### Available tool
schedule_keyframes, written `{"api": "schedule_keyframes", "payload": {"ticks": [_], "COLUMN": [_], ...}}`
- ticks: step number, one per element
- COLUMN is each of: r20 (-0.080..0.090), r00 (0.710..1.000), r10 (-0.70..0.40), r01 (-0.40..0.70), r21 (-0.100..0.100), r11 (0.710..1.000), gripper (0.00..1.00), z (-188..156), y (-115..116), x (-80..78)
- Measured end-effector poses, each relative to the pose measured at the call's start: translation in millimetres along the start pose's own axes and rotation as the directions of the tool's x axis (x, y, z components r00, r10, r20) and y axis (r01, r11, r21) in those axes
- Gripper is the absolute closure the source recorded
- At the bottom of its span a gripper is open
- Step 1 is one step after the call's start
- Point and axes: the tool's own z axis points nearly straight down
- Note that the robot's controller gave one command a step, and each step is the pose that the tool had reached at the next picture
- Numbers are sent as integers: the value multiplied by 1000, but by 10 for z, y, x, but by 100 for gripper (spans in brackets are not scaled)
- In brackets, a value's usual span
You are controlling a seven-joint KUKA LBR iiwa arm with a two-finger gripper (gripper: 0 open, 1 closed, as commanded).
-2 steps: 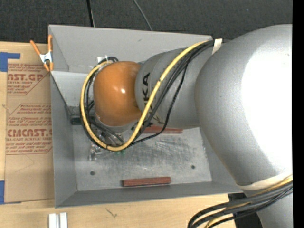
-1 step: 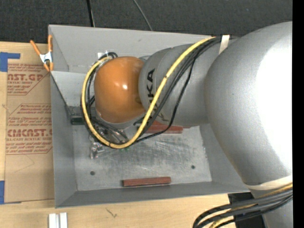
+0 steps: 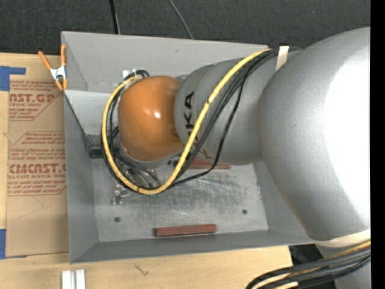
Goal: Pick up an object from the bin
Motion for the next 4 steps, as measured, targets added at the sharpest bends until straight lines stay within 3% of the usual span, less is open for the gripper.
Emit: {"api": "schedule_keyframes", "payload": {"ticks": [1, 2, 3, 4], "r20": [-1, 0, -2, -2], "r00": [998, 977, 988, 988], "r10": [-62, -214, -156, -156], "r01": [62, 214, 156, 156], "r21": [1, 1, 0, 0], "r11": [998, 977, 988, 988], "gripper": [100, 100, 0, 0], "z": [11, 11, 1, 1], "y": [66, 97, 115, 113], "x": [27, 23, 322, 321]}}
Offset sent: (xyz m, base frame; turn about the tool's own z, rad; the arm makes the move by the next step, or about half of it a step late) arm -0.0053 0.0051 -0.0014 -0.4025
